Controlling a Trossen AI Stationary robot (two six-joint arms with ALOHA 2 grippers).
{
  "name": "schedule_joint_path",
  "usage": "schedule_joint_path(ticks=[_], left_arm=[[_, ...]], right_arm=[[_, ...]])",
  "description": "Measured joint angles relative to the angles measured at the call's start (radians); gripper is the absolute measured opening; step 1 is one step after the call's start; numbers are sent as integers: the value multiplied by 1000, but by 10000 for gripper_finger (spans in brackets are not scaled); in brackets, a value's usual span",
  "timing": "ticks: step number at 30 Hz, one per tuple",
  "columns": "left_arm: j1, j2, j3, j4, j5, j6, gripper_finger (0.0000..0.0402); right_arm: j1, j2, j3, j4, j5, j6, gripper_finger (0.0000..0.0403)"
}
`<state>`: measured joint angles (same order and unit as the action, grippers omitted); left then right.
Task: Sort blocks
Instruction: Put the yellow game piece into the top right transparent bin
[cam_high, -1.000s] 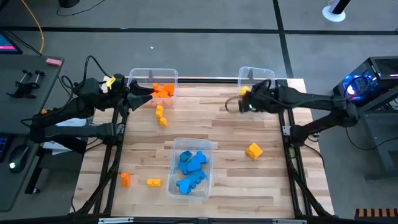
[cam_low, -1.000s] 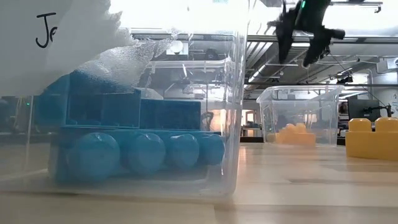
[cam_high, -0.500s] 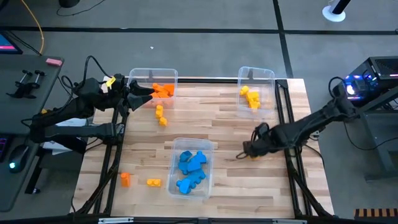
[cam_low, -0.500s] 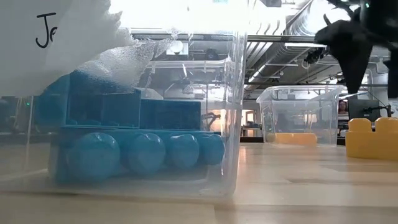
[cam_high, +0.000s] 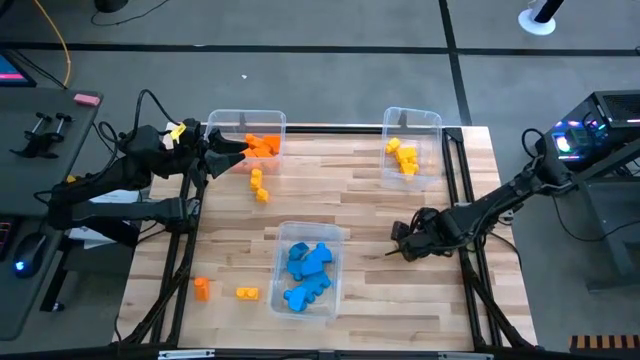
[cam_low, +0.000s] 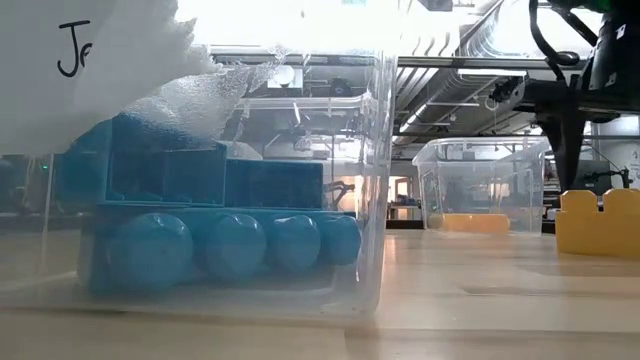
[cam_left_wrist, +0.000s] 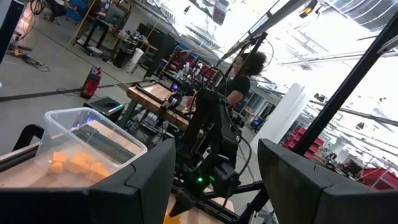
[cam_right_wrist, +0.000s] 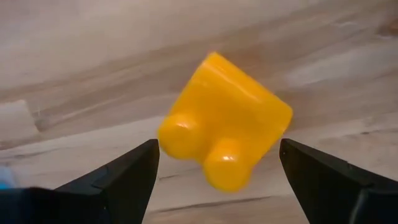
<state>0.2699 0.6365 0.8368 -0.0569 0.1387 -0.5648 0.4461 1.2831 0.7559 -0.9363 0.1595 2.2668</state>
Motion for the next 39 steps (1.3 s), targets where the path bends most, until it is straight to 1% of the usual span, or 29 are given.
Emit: schedule_joint_path(ticks=[5,7,9,12,17,23,26,32,34,36,39], left_arm=[[0,0,0,-7,0,0,213],[0,0,0,-7,0,0,213],[0,0,0,-7,0,0,213],[0,0,0,-7,0,0,213],[0,0,0,-8,0,0,213],[0,0,0,-7,0,-4,213],[0,0,0,-7,0,-7,213],[0,0,0,-15,0,-10,213],[0,0,1,-29,0,-14,213],[0,0,1,-44,0,-28,213],[0,0,1,-64,0,-37,213]], right_arm=[[0,0,0,21,-6,3,330],[0,0,0,35,8,-16,330],[0,0,0,57,23,-90,330],[0,0,0,90,7,-257,330],[-1,0,0,99,-110,-461,330],[-14,0,0,95,-118,-558,324],[-30,0,0,93,-117,-583,298],[-64,0,0,87,-111,-619,207],[-74,0,0,87,-111,-626,184],[-81,0,0,86,-128,-638,168],[-87,0,0,84,-162,-676,157]])
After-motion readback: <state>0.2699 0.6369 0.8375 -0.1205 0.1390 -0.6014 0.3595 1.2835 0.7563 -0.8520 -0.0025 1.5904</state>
